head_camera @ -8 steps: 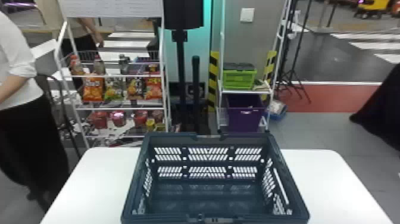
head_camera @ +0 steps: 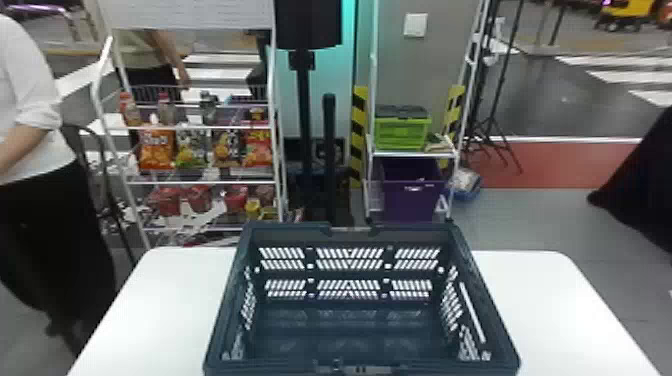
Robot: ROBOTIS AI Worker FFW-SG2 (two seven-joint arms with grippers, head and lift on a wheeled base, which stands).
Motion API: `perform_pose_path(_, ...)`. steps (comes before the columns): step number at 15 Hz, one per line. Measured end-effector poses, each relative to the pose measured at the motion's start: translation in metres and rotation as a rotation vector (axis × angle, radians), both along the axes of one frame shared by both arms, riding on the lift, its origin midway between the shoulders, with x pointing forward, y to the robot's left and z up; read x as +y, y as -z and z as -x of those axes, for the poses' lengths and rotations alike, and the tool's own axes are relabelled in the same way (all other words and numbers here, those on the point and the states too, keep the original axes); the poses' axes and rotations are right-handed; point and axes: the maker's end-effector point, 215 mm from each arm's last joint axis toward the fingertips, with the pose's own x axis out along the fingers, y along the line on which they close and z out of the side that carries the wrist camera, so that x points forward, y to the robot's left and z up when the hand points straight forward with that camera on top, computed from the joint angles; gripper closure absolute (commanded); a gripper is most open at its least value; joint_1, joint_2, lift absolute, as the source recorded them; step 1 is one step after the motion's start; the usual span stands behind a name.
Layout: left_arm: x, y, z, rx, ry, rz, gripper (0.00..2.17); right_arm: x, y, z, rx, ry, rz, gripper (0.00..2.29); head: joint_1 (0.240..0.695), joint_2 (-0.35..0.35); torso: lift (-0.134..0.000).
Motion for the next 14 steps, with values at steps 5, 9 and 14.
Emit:
perform_pose_path(5,0.0,0.001,-0.003,0.004,0.005,-0.006,0.16,0.002,-0.015,-0.023,0.002,-0.006,0.0,2.28,0.499,0.0,0.0)
perform_pose_path(9,0.003,0.005,-0.006,0.016,0.007,-0.01,0.16,0.008,-0.025,-0.07,0.093,-0.016,0.002,2.28,0.499,0.0,0.0)
perform_pose_path(14,0.011,0.008,-0.008,0.024,0.002,-0.005,0.16,0.031,-0.026,-0.132,0.233,-0.032,0.025,2.28,0.499,0.0,0.0)
